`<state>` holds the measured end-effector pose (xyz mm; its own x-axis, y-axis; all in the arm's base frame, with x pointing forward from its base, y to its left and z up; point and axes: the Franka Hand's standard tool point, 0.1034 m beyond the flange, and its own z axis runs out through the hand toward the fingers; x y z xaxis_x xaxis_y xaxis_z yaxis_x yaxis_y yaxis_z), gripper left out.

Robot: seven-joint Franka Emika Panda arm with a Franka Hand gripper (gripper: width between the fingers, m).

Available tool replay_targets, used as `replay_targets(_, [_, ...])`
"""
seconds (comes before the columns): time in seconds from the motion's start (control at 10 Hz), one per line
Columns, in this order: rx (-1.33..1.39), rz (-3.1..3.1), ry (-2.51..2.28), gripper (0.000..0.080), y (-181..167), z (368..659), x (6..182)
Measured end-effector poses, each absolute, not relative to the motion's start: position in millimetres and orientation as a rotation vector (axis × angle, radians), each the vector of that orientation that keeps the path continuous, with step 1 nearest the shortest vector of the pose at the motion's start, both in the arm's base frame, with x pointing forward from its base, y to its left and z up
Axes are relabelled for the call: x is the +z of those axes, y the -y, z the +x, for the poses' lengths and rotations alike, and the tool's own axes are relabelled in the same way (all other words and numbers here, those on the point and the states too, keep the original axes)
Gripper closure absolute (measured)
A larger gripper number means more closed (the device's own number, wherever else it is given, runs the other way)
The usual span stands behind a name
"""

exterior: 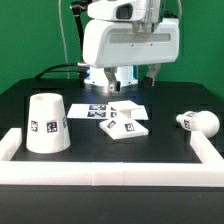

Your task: Assemble lamp

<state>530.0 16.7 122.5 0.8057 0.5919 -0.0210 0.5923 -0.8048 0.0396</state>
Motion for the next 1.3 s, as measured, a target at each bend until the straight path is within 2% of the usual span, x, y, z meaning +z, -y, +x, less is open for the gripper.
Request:
replay_targets(0.2, [-0.009, 2.958, -0.912, 0.0100, -13, 530, 125.0])
replay_targets(0.5, [-0.024, 3.020, -0.692, 0.0100, -13, 485, 117.8])
replay_targets(0.7, [-0.037, 3.053, -0.646, 0.0100, -14, 460, 101.3])
replay_targets(1.1, [-0.049, 3.057, -0.649, 0.0100, -14, 458, 99.2])
replay_targets(1.3, [-0.056, 3.093, -0.604, 0.0100, -11, 445, 81.3])
